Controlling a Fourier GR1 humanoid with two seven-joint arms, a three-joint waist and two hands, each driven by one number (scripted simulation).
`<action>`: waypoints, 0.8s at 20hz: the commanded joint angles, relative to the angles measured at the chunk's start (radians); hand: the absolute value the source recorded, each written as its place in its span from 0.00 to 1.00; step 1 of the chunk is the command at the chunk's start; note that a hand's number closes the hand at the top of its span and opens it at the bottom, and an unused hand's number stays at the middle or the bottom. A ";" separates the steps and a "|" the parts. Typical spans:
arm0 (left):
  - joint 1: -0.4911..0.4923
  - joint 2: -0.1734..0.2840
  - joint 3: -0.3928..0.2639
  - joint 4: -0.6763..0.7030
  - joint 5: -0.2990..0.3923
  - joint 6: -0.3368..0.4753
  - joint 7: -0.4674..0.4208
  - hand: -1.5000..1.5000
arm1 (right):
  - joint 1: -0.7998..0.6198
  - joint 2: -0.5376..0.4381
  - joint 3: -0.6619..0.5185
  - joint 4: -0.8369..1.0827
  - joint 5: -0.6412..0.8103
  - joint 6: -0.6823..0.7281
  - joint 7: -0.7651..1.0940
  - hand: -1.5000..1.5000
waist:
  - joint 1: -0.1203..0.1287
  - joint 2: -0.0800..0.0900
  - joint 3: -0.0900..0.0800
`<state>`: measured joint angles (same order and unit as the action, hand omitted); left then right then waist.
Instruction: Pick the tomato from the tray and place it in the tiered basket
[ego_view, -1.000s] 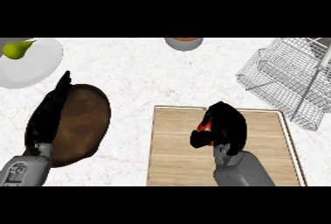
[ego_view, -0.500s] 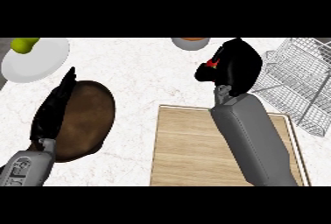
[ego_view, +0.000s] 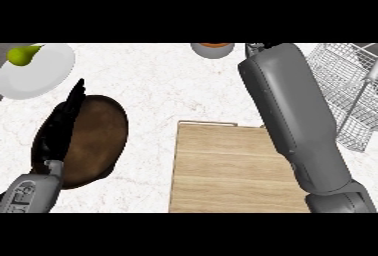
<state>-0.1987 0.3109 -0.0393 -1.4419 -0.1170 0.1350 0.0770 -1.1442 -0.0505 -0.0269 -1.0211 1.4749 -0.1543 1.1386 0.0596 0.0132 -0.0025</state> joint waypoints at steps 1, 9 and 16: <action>0.021 -0.003 0.016 0.013 0.004 0.001 -0.047 0.50 | -0.137 0.005 -0.085 0.161 0.017 0.005 0.128 1.00 | -0.015 -0.002 0.001; 0.043 0.035 0.068 0.012 0.028 -0.039 -0.061 0.50 | -0.125 -0.118 -0.193 0.309 -0.044 -0.106 -0.097 1.00 | -0.034 -0.006 0.002; 0.025 0.001 0.050 0.015 0.003 -0.017 -0.028 0.50 | -0.176 -0.239 -0.154 0.452 0.075 0.015 -0.080 1.00 | -0.041 -0.008 0.002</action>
<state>-0.1856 0.3129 0.0045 -1.4256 -0.1158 0.1218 0.0564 -1.3148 -0.2237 -0.1935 -0.6269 1.5044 -0.1971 1.0255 0.0246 0.0077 -0.0008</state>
